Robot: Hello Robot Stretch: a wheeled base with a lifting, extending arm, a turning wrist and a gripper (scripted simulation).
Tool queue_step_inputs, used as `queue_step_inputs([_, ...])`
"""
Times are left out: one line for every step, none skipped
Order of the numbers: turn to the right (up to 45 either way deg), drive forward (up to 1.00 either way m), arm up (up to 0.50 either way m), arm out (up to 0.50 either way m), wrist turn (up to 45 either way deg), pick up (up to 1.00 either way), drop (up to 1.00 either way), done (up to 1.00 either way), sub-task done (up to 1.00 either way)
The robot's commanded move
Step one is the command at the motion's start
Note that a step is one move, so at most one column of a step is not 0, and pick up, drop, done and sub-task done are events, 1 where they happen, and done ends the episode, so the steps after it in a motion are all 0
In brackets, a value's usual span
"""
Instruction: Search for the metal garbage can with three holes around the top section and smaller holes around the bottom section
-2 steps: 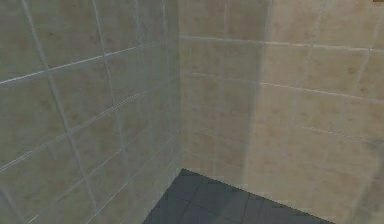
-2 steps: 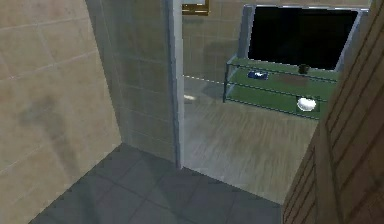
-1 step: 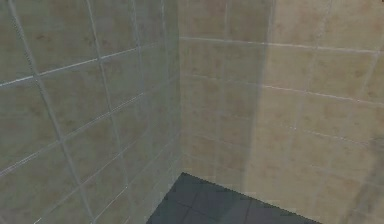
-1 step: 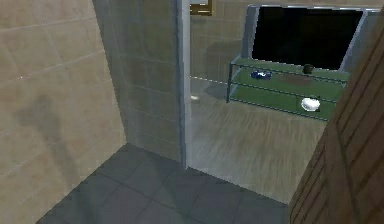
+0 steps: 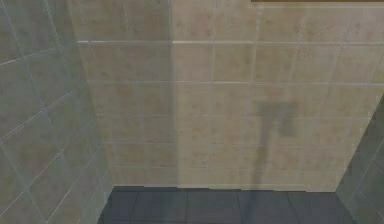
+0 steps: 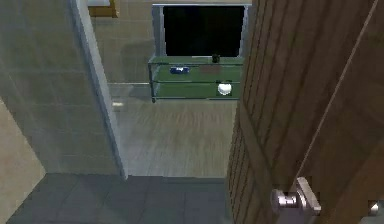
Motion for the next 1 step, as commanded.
queue_step_inputs([0.0,0.15,0.00,0.00,0.0,0.00,0.00,0.00,0.00])
